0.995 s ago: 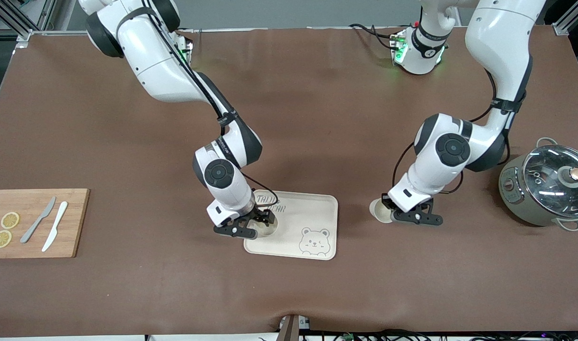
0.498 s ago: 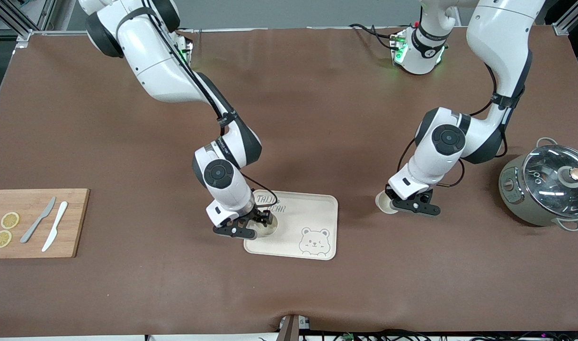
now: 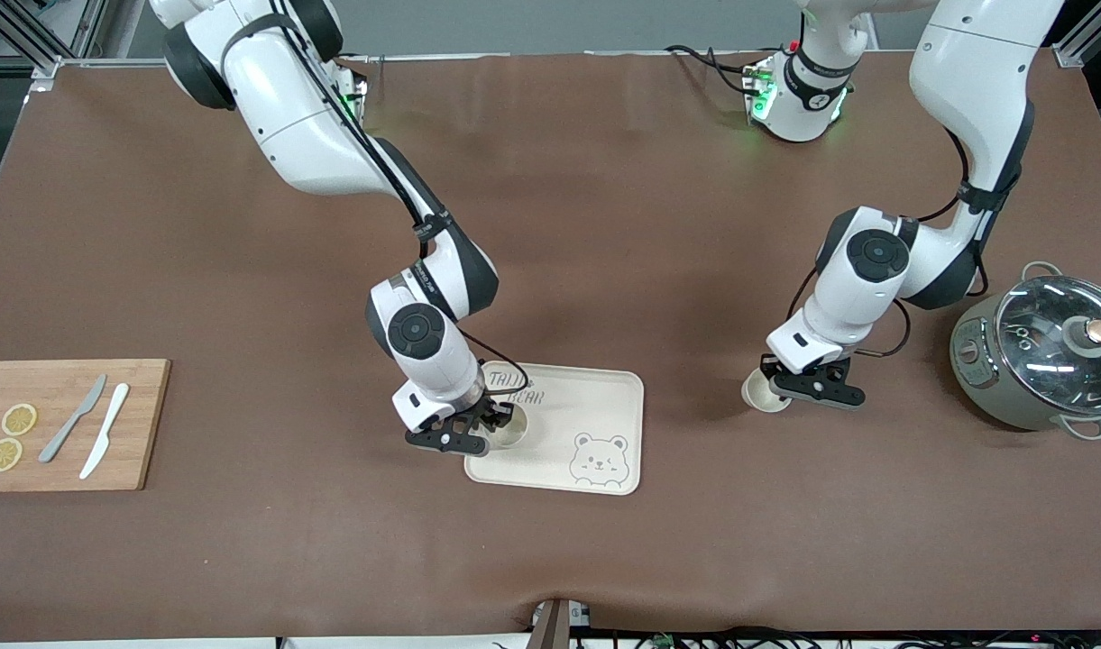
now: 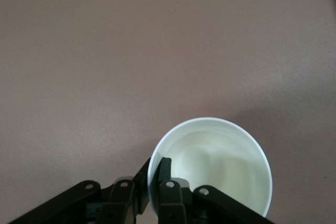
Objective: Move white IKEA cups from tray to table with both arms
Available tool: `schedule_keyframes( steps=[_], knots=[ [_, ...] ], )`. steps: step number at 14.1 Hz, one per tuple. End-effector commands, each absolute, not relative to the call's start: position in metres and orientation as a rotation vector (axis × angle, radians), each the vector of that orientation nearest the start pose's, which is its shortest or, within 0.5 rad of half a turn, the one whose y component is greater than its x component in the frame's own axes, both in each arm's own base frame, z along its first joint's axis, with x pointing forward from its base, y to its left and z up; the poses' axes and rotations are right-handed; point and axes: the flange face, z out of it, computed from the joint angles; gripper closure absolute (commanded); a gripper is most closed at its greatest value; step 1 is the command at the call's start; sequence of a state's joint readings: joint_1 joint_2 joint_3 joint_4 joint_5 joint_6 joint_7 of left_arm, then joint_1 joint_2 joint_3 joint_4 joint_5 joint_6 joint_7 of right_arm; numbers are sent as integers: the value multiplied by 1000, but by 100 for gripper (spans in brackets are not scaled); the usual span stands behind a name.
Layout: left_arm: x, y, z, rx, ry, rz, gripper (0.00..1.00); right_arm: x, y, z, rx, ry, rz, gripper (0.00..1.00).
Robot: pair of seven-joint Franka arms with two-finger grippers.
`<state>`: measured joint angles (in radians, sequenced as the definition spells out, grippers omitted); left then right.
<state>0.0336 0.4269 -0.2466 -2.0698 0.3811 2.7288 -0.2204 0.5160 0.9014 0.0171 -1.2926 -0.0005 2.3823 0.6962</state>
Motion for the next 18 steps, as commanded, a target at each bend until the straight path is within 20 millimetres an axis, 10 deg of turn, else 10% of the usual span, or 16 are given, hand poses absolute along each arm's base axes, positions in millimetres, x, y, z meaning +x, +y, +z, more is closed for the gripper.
schedule_keyframes(
  steps=[1,9,13,14,15,18],
  knots=[
    [593,-144,250,-3041,473,-456,100,667,388,220,-3007,274,-253,97],
    [594,-135,225,-3037,520,-513,100,668,380,255,-3023,296,-196,100],
    [595,-126,221,-3039,513,-554,100,686,340,342,-3037,355,-52,100],
    [595,-129,221,-3048,483,-557,72,691,319,375,-3024,273,-68,100],
    [595,-131,220,-3048,488,-556,1,694,291,399,-3023,164,-56,100],
    [596,-131,223,-3064,420,-560,0,695,192,441,-3057,-102,50,100]
  ],
)
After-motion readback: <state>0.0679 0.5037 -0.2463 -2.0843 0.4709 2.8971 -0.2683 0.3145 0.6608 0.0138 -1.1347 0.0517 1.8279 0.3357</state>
